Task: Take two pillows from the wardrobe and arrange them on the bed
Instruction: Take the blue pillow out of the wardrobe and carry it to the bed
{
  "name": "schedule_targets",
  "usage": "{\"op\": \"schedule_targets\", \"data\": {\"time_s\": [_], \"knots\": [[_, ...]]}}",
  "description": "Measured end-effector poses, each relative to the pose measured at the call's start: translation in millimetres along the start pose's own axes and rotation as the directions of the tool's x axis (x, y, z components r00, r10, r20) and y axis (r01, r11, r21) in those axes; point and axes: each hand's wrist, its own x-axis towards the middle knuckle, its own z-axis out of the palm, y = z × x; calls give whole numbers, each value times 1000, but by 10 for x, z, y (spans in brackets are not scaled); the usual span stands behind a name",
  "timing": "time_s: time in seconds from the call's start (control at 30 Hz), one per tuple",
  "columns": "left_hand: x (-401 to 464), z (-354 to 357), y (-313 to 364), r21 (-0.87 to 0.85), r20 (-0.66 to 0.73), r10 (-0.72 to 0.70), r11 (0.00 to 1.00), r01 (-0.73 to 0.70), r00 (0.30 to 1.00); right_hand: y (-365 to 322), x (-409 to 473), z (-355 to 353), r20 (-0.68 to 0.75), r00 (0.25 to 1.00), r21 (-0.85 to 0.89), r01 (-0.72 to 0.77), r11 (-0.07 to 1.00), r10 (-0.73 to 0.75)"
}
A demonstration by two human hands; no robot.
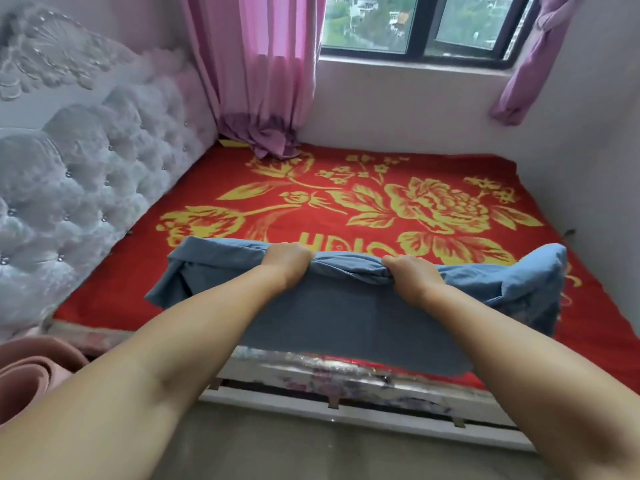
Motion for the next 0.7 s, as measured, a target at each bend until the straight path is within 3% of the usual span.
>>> {"op": "schedule_targets", "data": {"time_s": [0.3,0.7], "knots": [[1201,127,-339,-115,59,-95,988,101,994,417,1409,-67,74,995,-42,74,996,-71],[2701,-67,-848,-122,230,-45,990,75,972,727,2768,-139,197,980,-73,2,997,12]]}}
